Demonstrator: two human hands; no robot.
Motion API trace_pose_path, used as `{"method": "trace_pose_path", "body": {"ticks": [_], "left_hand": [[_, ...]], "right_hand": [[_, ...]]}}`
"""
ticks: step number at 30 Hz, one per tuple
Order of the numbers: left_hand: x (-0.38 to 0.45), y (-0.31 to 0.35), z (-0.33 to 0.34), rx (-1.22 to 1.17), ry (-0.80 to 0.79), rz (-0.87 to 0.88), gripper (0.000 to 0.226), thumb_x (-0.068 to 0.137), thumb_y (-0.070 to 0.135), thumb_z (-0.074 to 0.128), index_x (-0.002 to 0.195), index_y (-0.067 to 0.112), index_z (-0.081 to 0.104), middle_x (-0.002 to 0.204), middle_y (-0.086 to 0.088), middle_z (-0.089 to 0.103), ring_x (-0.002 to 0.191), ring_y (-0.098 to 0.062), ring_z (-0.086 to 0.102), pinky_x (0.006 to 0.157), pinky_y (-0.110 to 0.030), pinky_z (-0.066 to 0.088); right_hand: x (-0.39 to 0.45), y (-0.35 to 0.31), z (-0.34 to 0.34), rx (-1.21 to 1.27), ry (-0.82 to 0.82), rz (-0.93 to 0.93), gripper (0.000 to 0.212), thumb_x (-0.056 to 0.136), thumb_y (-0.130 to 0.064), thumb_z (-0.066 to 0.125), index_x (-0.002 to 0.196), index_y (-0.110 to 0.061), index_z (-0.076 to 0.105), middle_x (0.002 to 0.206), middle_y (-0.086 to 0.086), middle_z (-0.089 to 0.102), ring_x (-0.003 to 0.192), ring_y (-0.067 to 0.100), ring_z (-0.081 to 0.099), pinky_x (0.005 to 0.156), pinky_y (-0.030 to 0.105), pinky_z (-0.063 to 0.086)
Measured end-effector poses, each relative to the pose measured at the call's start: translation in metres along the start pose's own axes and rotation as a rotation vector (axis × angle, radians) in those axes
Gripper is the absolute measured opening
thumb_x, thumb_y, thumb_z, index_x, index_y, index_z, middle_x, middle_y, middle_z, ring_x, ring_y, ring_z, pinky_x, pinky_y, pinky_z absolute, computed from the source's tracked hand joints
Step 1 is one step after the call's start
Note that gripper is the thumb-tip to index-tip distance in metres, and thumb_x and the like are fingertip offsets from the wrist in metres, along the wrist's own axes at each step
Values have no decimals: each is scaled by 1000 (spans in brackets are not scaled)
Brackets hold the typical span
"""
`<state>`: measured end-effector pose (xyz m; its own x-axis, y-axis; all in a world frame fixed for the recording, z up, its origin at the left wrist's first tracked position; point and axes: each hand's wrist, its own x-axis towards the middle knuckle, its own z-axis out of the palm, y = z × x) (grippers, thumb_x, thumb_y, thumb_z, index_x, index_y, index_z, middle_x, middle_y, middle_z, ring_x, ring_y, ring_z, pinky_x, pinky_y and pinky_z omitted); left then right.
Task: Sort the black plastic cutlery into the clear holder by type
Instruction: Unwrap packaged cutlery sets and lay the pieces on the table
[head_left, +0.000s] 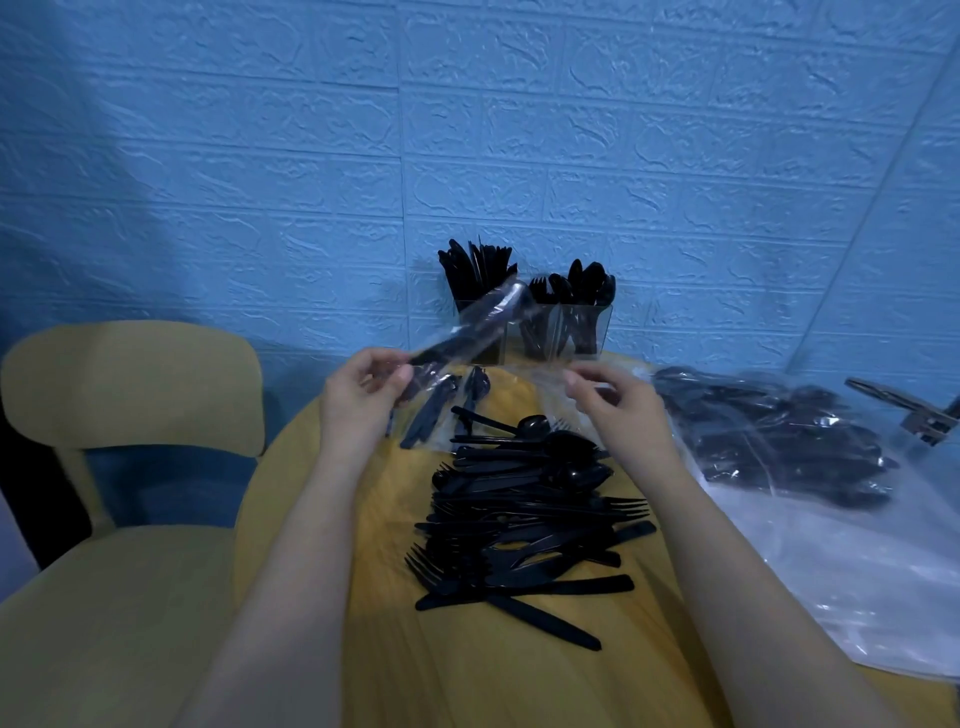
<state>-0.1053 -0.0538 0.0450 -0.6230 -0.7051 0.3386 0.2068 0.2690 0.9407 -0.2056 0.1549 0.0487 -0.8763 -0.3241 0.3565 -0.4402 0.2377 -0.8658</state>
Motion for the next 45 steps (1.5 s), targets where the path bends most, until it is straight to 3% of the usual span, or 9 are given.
{"method": "trace_pose_path", "body": {"ticks": [3,5,9,18,26,29,33,38,45], "left_hand": [[-5,6,4,-25,-199,-14,17,86,0,62,84,17,64,86,6,63,81,-5,60,63,-10,51],[-5,5,5,7,-295,-14,22,85,1,64,83,23,65,91,6,66,87,-8,63,76,-18,53],[-7,3,6,22,-361,-1,22,85,3,65,85,26,67,92,7,68,86,-6,65,79,-22,53],[-6,-8,12,172,-293,187,26,86,10,66,84,35,70,90,9,69,85,-14,64,83,-33,53],[-9,-2,20,-33,-230,337,24,80,5,68,85,28,71,81,16,69,84,7,62,79,-10,45],[-11,0,19,-141,-238,214,20,84,7,63,84,25,72,83,19,71,85,0,63,75,-16,51],[-11,5,17,-295,-264,1,19,92,10,53,82,18,67,95,4,69,89,-16,62,63,-21,54],[-12,6,15,-344,-323,-76,20,83,29,59,71,13,54,96,-5,64,90,-22,60,64,-27,57],[-11,6,12,-181,-247,-22,10,87,2,62,84,10,57,90,-4,65,75,-11,66,67,-25,57]], "right_hand": [[2,-6,-9,451,10,145,39,89,-30,62,125,-18,52,113,4,63,93,22,69,78,33,58],[3,-9,-17,587,-6,180,34,89,-26,62,121,-20,53,109,5,65,88,25,71,75,36,60],[2,-9,-25,517,-90,158,8,89,-9,61,96,-12,64,88,7,71,73,21,71,64,29,59],[4,-1,-21,432,-127,162,13,89,-7,62,101,-4,64,87,8,72,73,19,72,62,24,58],[4,3,-17,524,-146,311,8,91,-6,59,89,0,63,77,9,72,67,19,72,60,22,57],[4,4,-19,564,-141,359,9,90,-7,59,90,2,63,78,11,72,68,20,72,62,22,58],[5,4,-22,654,-118,398,10,89,-7,60,91,2,62,71,8,72,68,20,71,64,23,58],[5,-2,-22,601,-51,279,6,90,-7,60,84,-5,60,69,2,70,65,18,70,62,23,58],[7,1,-24,608,94,191,5,90,-8,61,85,-7,60,78,7,68,66,17,70,61,24,57]]}}
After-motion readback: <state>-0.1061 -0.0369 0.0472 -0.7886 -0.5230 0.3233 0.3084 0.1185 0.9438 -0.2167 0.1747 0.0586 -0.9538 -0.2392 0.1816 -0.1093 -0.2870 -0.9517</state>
